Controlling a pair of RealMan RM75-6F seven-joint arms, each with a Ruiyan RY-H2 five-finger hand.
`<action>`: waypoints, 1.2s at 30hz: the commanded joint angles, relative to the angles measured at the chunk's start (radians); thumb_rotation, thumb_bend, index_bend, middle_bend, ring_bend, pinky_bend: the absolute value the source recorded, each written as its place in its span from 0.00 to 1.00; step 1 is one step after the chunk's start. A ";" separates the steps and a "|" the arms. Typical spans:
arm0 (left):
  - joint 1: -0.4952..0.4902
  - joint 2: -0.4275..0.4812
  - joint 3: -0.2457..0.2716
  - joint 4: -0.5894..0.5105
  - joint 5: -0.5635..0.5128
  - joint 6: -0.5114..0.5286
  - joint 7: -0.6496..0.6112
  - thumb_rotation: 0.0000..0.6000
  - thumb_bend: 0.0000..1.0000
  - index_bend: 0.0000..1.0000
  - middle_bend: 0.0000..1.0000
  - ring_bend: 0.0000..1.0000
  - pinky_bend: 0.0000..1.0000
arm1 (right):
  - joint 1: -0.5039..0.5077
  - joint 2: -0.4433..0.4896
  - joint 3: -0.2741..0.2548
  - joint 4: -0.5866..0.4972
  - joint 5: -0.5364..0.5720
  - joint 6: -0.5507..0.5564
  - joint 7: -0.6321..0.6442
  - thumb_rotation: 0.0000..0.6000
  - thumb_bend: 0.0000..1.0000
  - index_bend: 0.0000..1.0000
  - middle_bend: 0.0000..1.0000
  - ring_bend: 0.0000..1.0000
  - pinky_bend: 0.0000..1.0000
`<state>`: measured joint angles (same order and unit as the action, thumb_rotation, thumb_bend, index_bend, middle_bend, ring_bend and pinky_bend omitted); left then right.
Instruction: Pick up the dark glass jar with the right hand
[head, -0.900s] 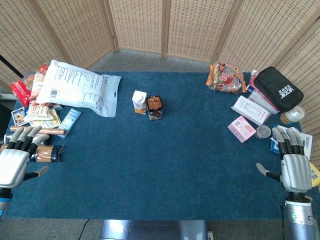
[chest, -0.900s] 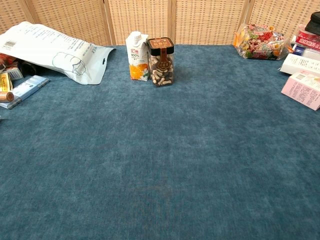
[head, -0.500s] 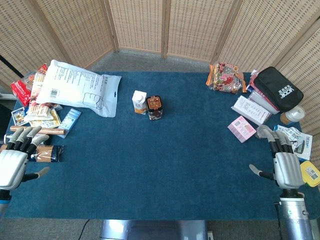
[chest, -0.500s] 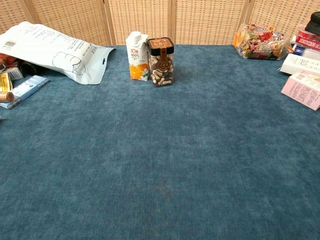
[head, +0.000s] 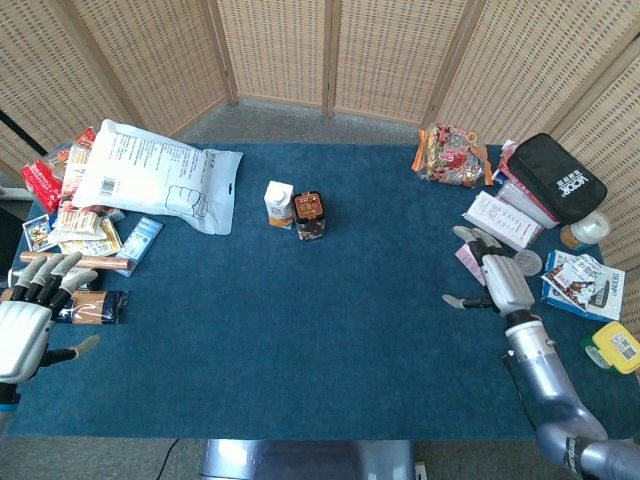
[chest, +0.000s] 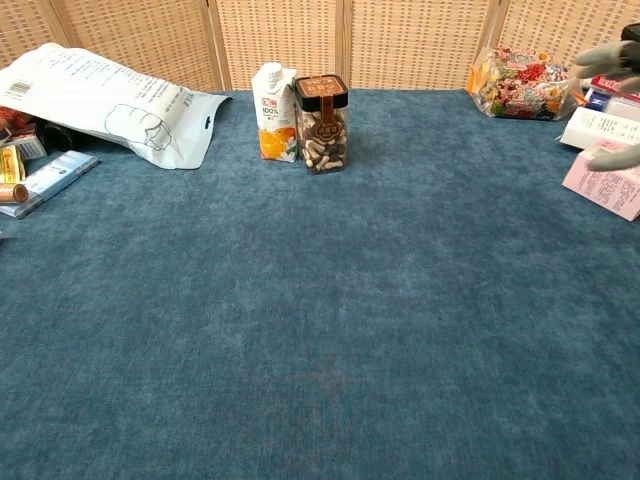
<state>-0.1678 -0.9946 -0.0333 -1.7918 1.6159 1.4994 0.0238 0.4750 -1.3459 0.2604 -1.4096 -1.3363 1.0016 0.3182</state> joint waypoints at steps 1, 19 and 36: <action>-0.003 -0.005 -0.002 0.002 -0.008 -0.009 0.006 1.00 0.06 0.22 0.00 0.00 0.00 | 0.092 -0.068 0.044 0.072 0.051 -0.100 0.057 1.00 0.00 0.00 0.00 0.00 0.00; -0.006 -0.020 -0.010 0.005 -0.040 -0.030 0.039 1.00 0.06 0.22 0.00 0.00 0.00 | 0.359 -0.282 0.125 0.344 0.105 -0.323 0.240 1.00 0.00 0.00 0.00 0.00 0.00; -0.013 -0.032 -0.017 0.022 -0.067 -0.050 0.053 1.00 0.06 0.22 0.00 0.00 0.00 | 0.545 -0.444 0.163 0.590 0.125 -0.441 0.326 1.00 0.00 0.00 0.00 0.00 0.00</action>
<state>-0.1799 -1.0266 -0.0499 -1.7708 1.5490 1.4497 0.0769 1.0054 -1.7736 0.4178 -0.8402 -1.2142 0.5750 0.6338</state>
